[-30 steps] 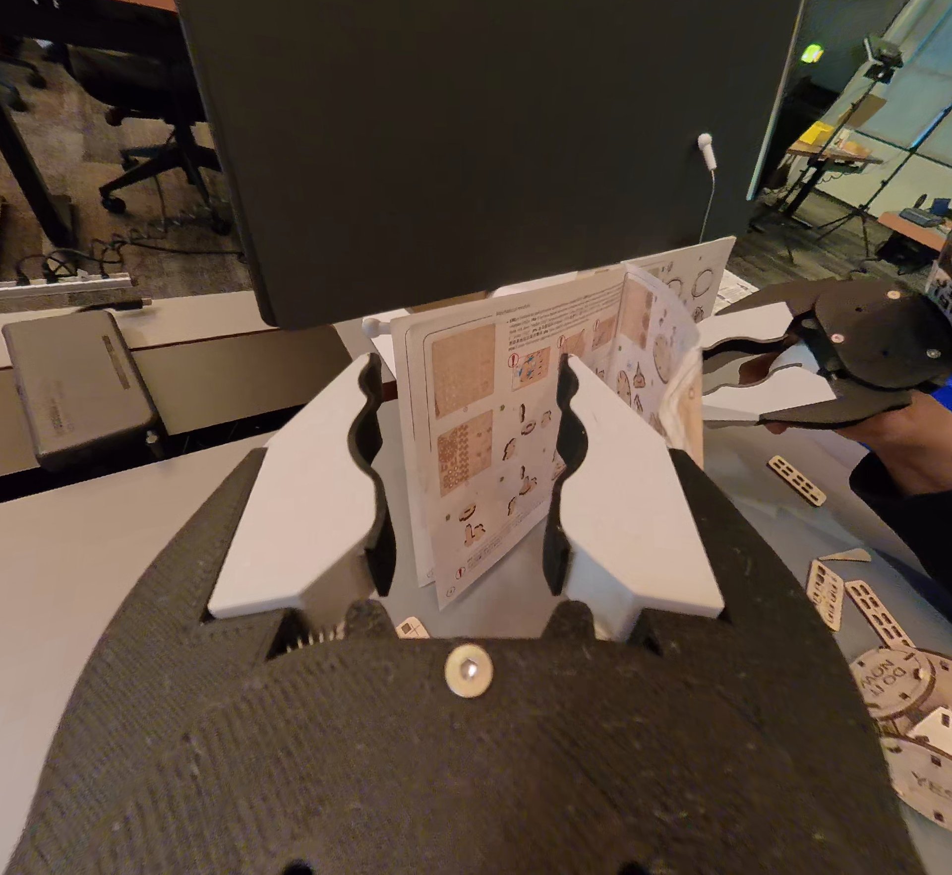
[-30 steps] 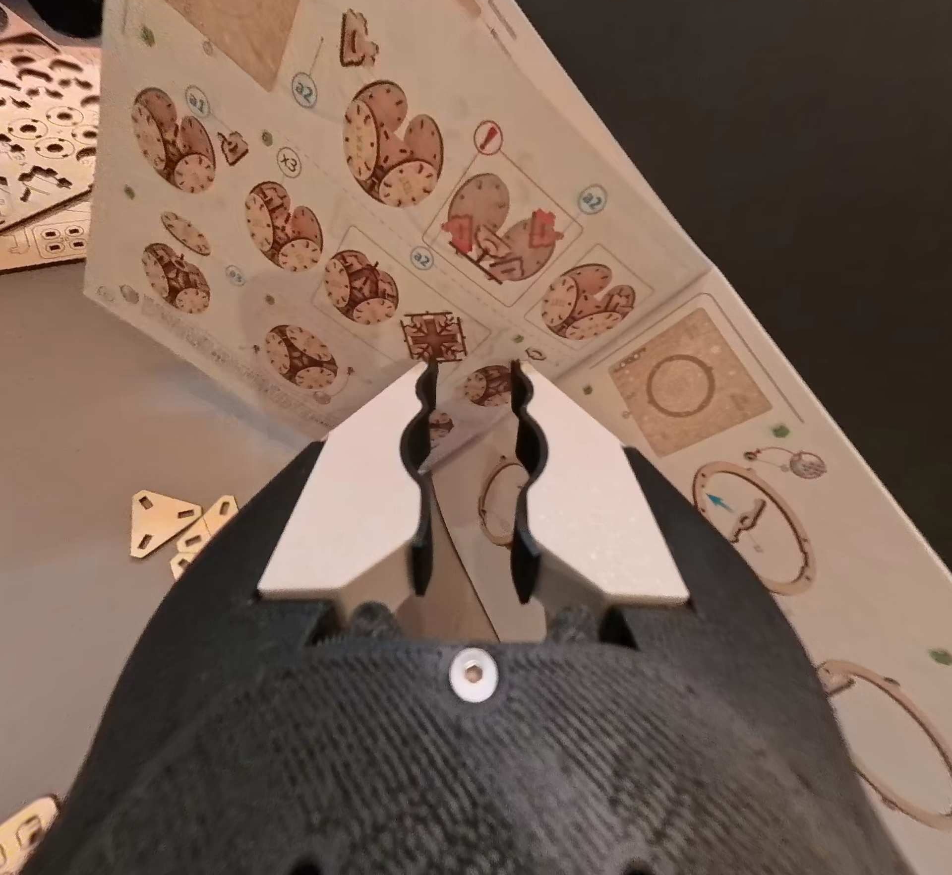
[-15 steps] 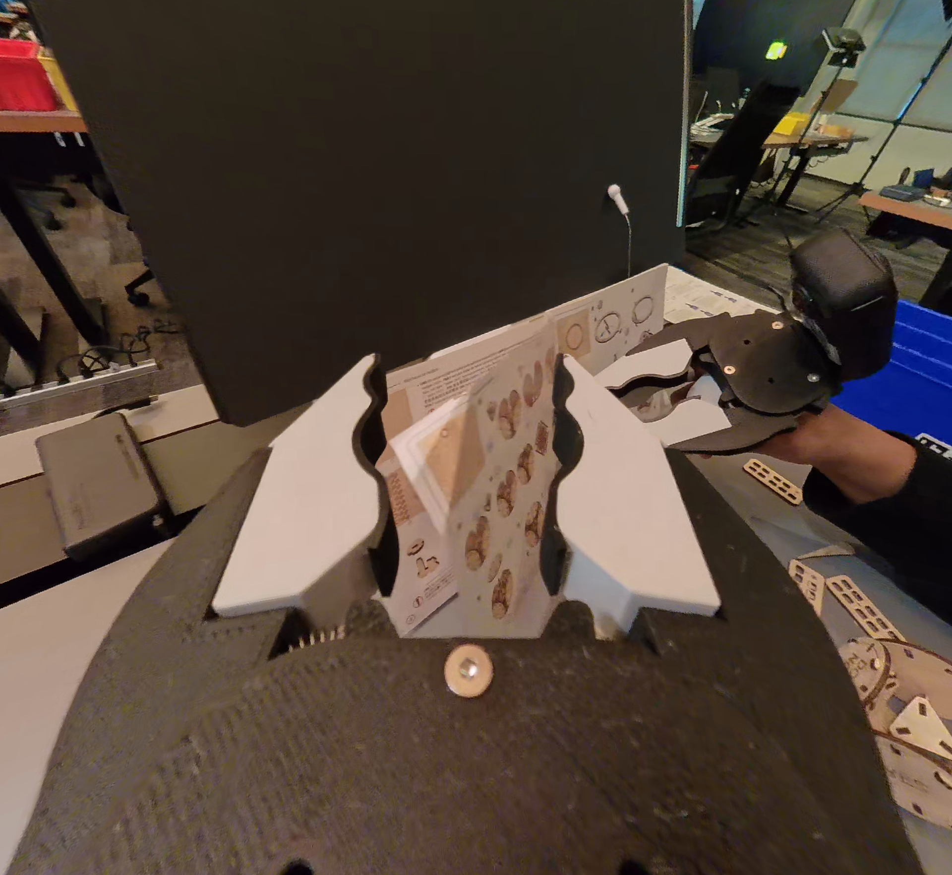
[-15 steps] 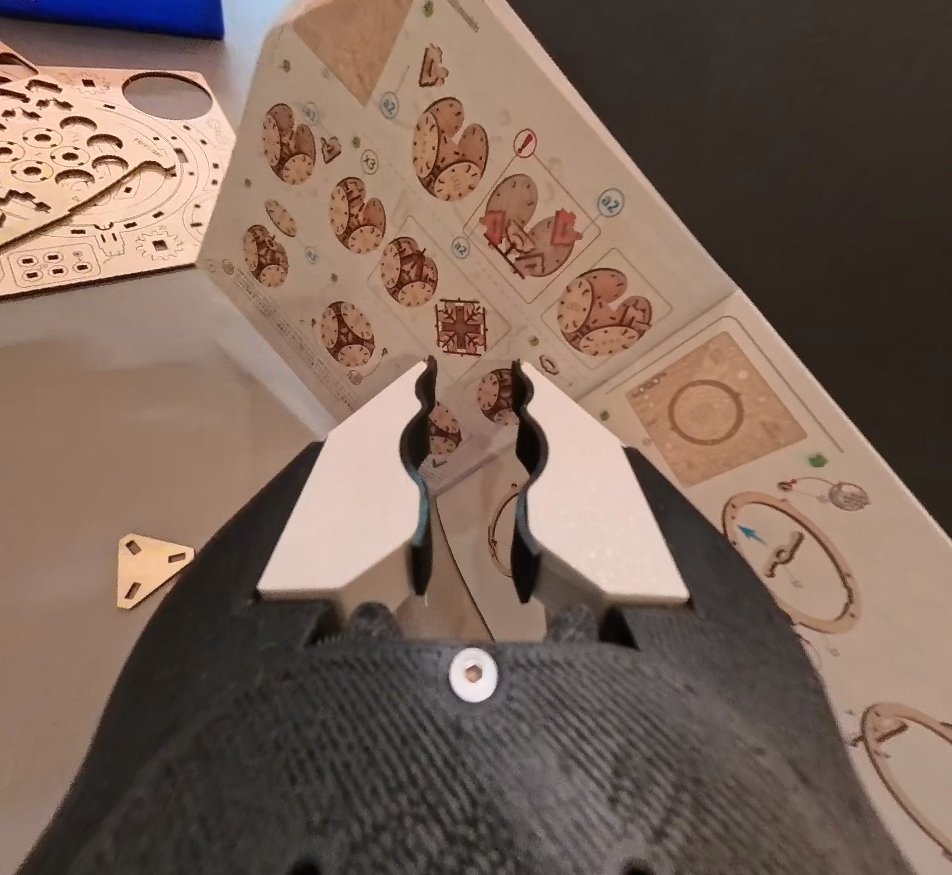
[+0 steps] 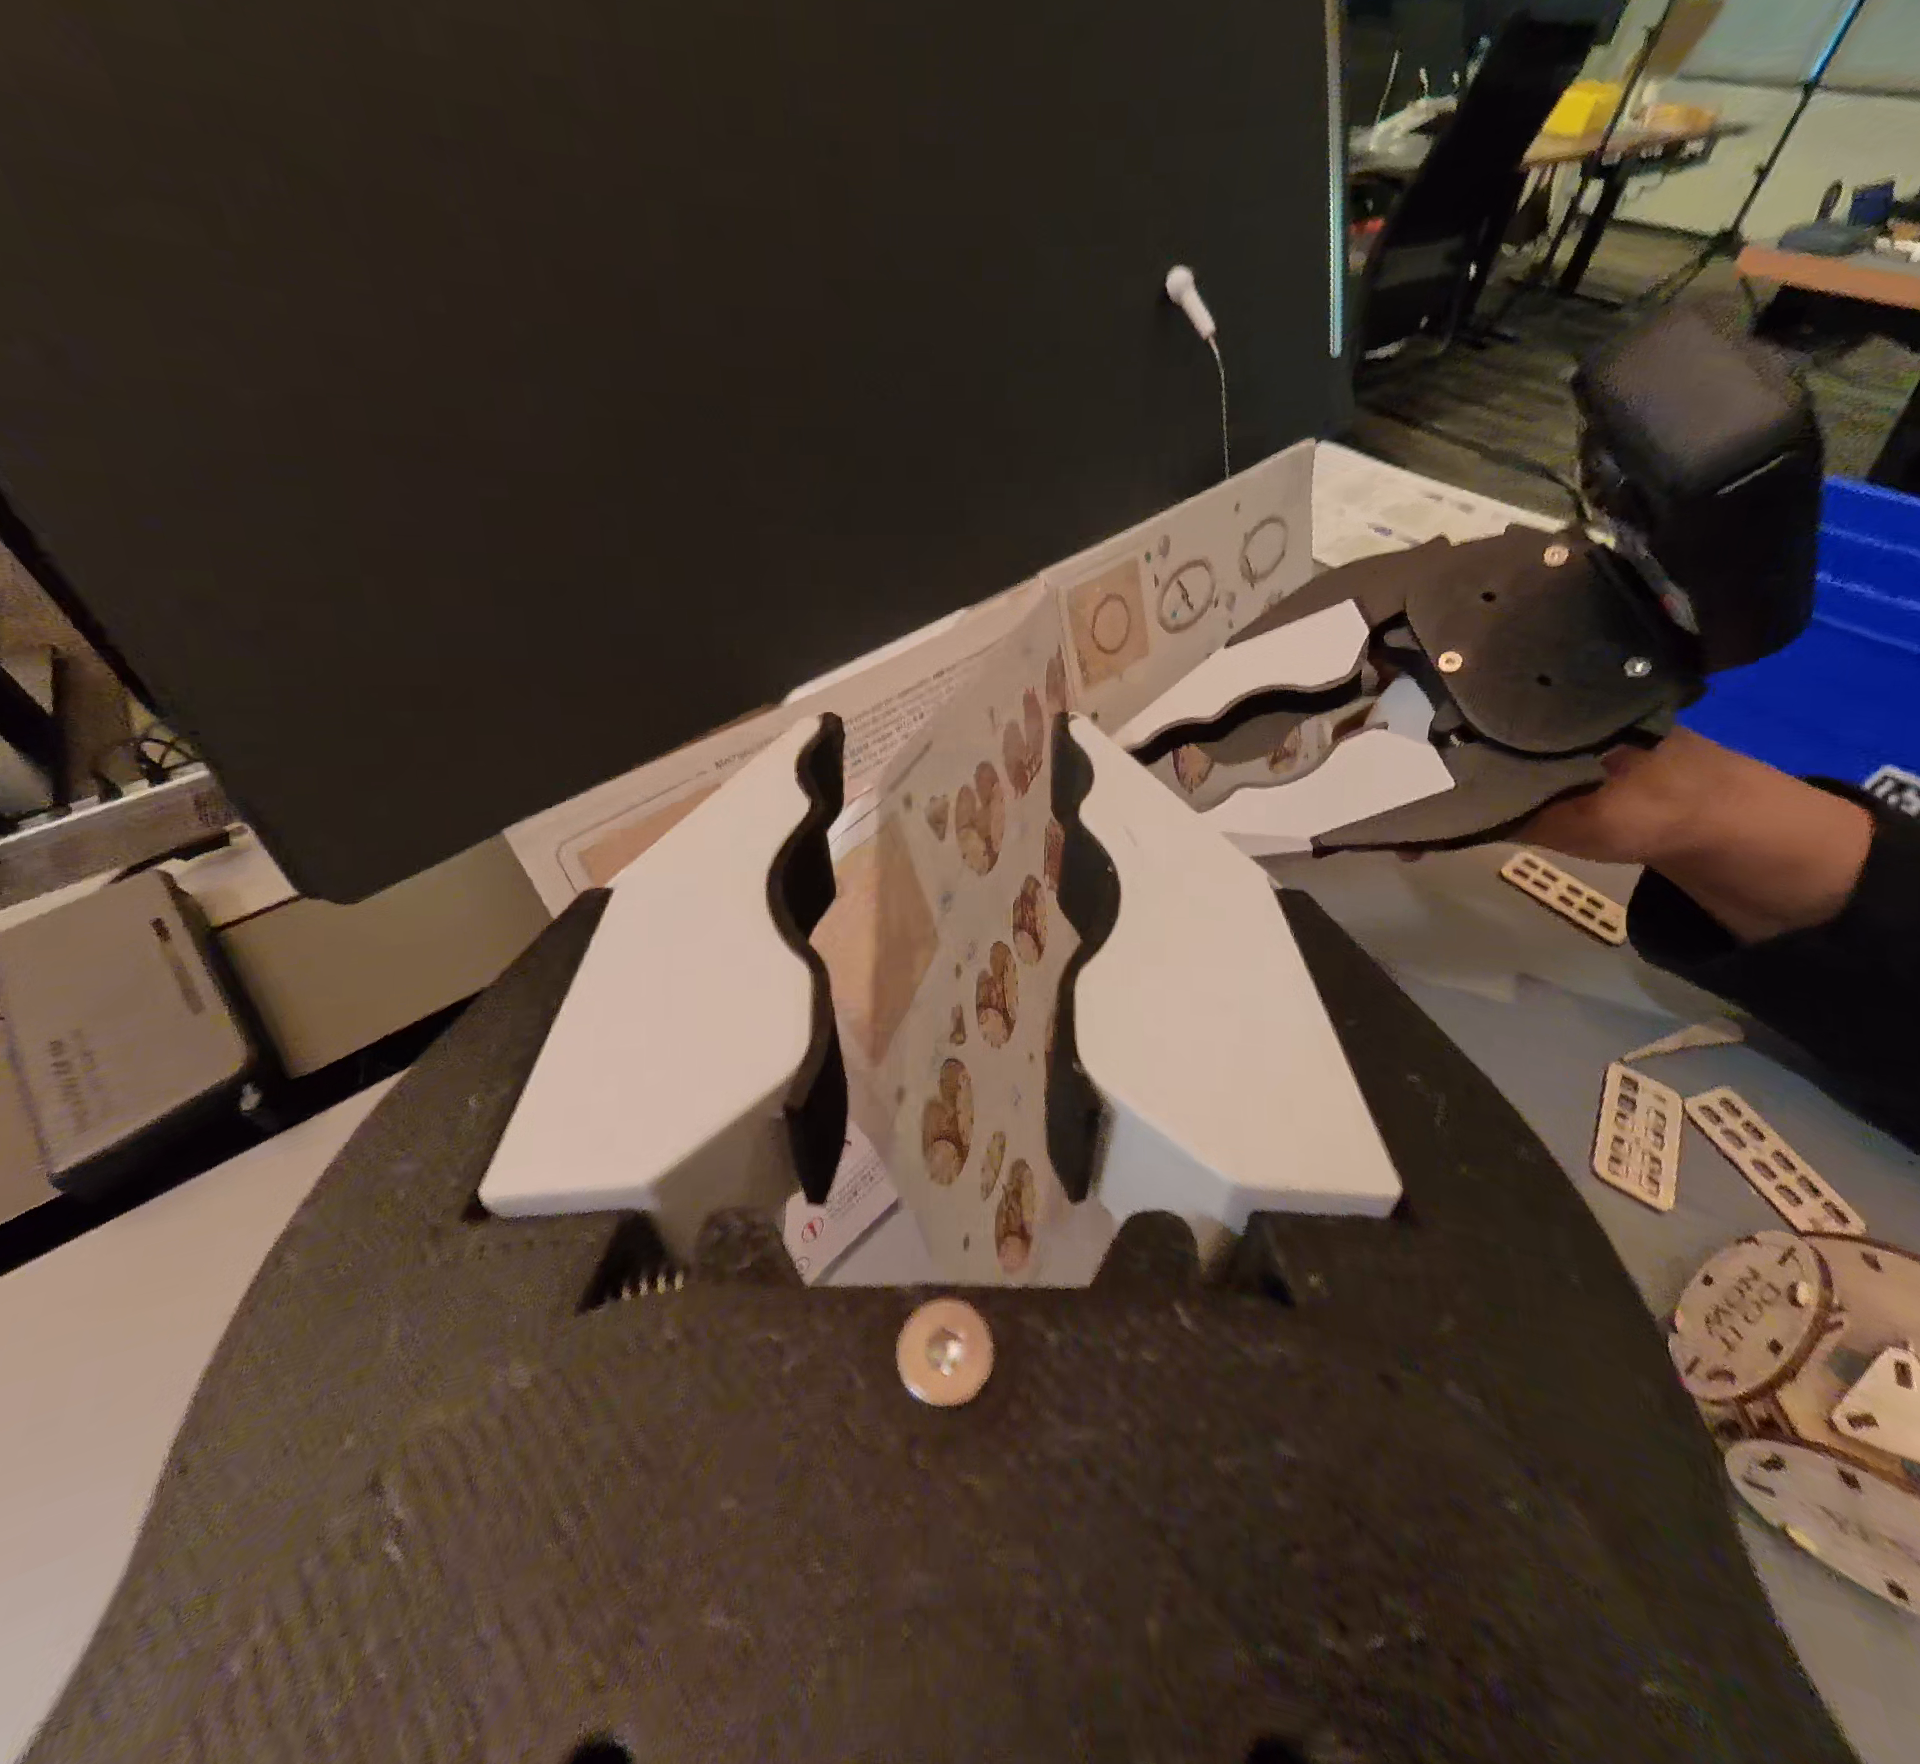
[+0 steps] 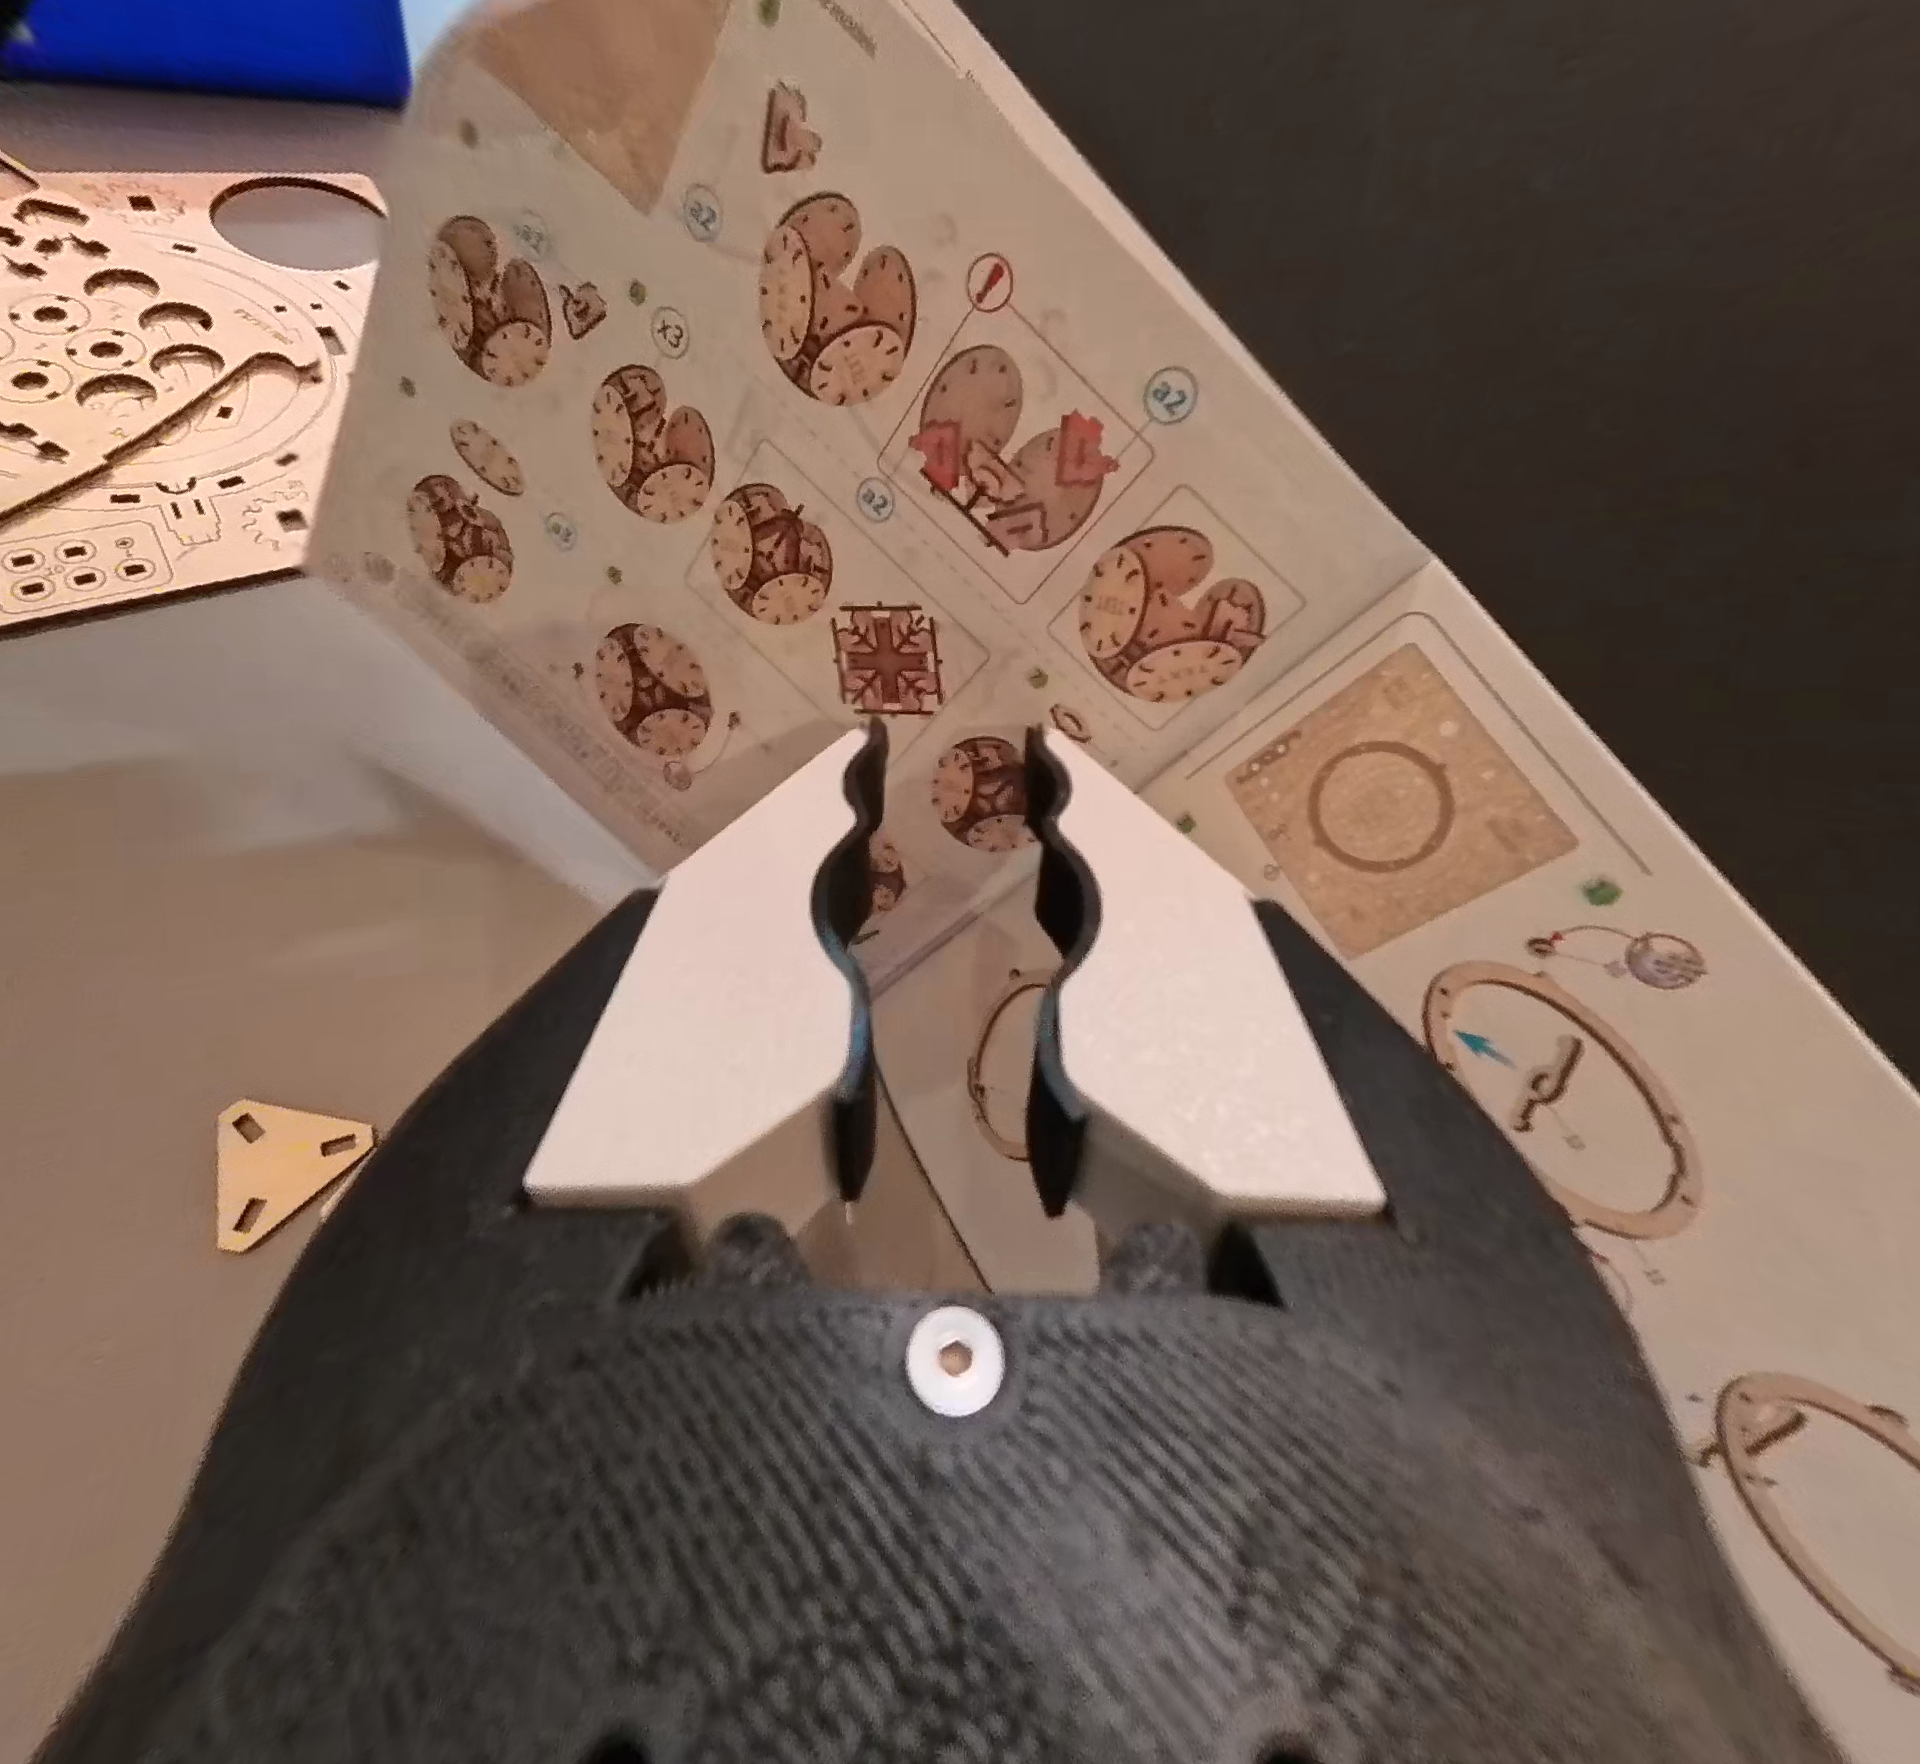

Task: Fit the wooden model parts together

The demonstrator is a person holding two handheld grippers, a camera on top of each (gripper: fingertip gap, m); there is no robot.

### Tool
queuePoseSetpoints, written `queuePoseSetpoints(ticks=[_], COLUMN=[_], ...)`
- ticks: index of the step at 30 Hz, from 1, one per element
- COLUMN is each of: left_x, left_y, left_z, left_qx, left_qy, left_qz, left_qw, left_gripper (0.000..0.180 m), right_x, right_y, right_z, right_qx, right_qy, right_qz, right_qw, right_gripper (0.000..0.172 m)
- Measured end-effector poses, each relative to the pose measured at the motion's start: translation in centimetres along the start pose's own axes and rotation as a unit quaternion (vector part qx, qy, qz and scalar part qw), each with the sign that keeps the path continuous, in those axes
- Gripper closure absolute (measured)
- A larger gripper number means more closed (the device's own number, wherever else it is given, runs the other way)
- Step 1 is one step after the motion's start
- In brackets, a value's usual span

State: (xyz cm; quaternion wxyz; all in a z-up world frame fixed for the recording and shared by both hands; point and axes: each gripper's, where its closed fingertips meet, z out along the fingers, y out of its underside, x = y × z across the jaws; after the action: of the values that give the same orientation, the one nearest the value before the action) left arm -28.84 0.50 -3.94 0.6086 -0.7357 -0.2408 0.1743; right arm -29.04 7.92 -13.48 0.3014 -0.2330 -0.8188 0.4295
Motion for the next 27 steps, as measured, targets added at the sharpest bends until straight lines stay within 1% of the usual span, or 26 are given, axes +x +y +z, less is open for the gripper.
queuePoseSetpoints(ticks=[3,10,12,14,15,17,18,20,22,23,25,27], left_x=[-0.1,0.5,1.3,2.9,3.6,4.1,3.9,2.1,-0.3,-1.3,-2.4,-2.9], left_y=[-1.0,-1.1,-1.1,-0.9,-0.6,0.5,1.3,3.0,3.8,3.9,3.6,3.2], left_z=[-0.7,-0.7,-0.7,-0.8,-0.8,-0.3,0.0,0.8,1.1,1.0,0.6,0.2], left_qx=[0.022,0.019,0.017,0.005,-0.007,-0.039,-0.060,-0.102,-0.116,-0.113,-0.099,-0.083], left_qy=[-0.002,0.015,0.034,0.078,0.100,0.109,0.098,0.044,-0.024,-0.047,-0.065,-0.065], left_qz=[-0.006,-0.011,-0.011,-0.013,-0.014,-0.015,-0.013,-0.008,-0.006,-0.008,-0.017,-0.030], left_qw=[1.000,1.000,0.999,0.997,0.995,0.993,0.993,0.994,0.993,0.993,0.993,0.994], left_gripper=[0.143,0.146,0.149,0.149,0.149,0.148,0.152,0.157,0.160,0.159,0.152,0.137], right_x=[0.1,0.2,0.2,0.2,0.2,0.2,0.2,0.2,0.3,0.4,0.5,0.6], right_y=[0.0,-0.1,-0.1,-0.1,-0.1,-0.1,-0.1,-0.1,0.0,0.0,0.0,0.0], right_z=[0.0,0.0,0.0,0.0,0.0,0.1,0.1,0.0,0.0,-0.1,-0.1,-0.1], right_qx=[0.004,0.002,0.003,0.003,0.004,0.005,0.004,0.003,0.001,0.000,0.000,0.002], right_qy=[0.001,0.006,0.007,0.006,0.006,0.006,0.006,0.007,0.009,0.011,0.013,0.012], right_qz=[0.007,0.006,0.006,0.007,0.008,0.009,0.010,0.008,0.005,0.004,0.004,0.008], right_qw=[1.000,1.000,1.000,1.000,1.000,1.000,1.000,1.000,1.000,1.000,1.000,1.000], right_gripper=[0.146,0.147,0.147,0.147,0.147,0.147,0.147,0.147,0.146,0.146,0.146,0.146])
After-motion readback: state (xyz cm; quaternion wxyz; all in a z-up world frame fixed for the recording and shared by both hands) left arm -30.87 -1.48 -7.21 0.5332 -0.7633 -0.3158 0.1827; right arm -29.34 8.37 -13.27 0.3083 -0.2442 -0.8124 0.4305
